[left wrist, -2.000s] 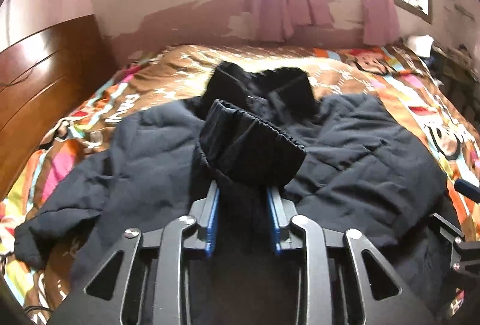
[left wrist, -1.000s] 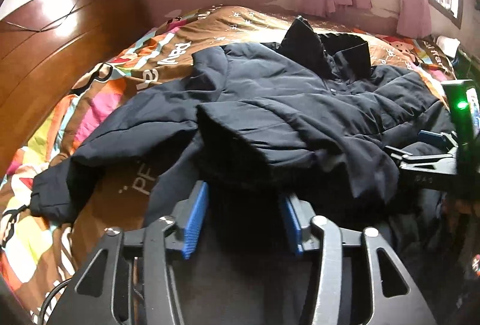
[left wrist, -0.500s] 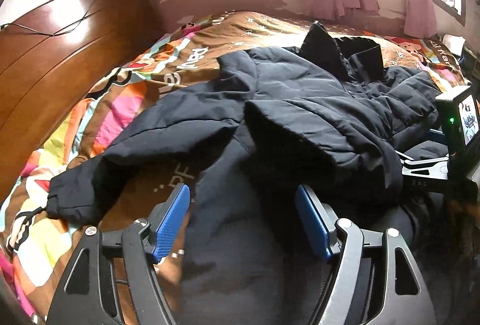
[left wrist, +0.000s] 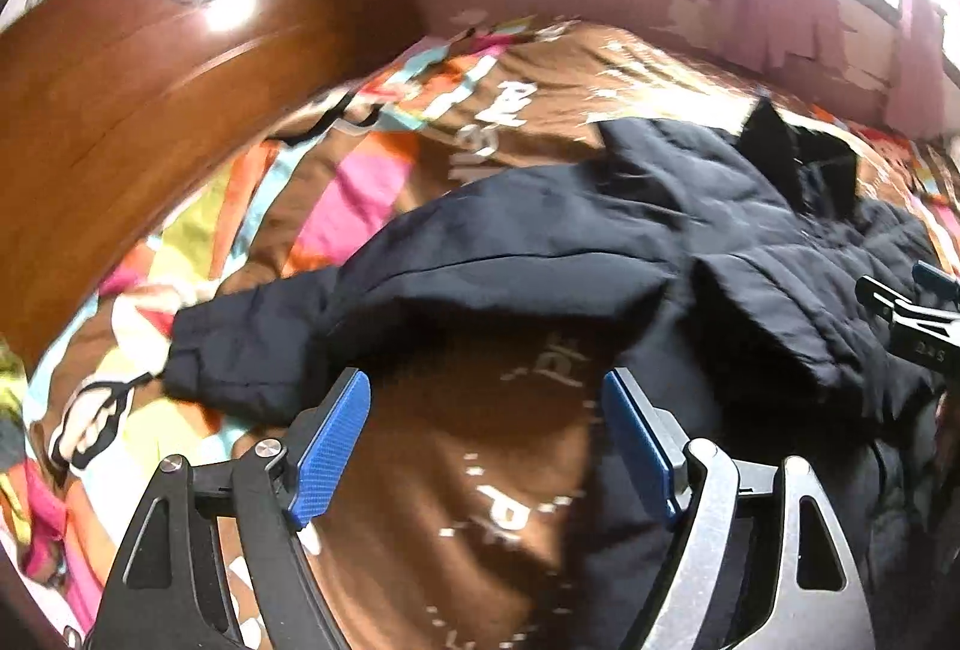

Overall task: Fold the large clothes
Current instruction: 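Move the left gripper to the other sleeve cuff and grasp it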

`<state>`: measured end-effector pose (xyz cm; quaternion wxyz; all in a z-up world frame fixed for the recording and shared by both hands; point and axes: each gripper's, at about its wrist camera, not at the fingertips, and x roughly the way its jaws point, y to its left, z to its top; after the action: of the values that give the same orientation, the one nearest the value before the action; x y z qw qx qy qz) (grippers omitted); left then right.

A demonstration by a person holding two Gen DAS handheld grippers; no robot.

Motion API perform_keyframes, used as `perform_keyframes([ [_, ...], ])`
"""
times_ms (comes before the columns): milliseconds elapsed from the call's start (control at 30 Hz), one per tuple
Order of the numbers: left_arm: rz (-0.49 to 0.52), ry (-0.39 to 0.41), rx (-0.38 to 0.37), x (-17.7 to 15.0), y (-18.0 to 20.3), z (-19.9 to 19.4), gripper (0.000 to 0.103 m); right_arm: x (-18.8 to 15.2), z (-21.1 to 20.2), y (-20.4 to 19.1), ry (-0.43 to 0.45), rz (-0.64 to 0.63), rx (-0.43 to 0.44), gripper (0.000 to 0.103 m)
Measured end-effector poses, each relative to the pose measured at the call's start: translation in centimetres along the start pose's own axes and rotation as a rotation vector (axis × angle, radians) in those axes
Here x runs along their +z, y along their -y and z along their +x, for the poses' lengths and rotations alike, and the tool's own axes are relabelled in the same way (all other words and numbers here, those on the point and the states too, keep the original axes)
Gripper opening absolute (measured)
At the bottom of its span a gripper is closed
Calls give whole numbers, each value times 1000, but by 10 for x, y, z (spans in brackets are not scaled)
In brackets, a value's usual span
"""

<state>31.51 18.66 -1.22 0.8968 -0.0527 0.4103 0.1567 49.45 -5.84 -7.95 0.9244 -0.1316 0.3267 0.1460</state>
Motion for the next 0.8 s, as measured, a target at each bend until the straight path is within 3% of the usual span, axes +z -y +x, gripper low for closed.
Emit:
perform_keyframes([
  [133,-158,-52,-54,4,-55,15,75,25,-1,-39,34,16,98,103],
  [300,-332,-20,-51,0,-125,32,75,48,6,-96,68,-43,169,103],
  [400,-452,-9,-51,-5,-165,43,75,57,16,-132,74,-135,160,103],
  [500,-593,-39,-68,-12,-201,57,75,56,30,-159,80,-233,95,103],
  [600,-743,-96,-123,-25,-225,72,75,46,47,-166,47,-251,92,103],
  [700,-831,-151,-108,-36,-235,85,75,35,71,-156,-19,-179,149,103],
  [800,-894,-200,-79,-46,-240,97,75,32,74,-149,-19,-122,196,103],
])
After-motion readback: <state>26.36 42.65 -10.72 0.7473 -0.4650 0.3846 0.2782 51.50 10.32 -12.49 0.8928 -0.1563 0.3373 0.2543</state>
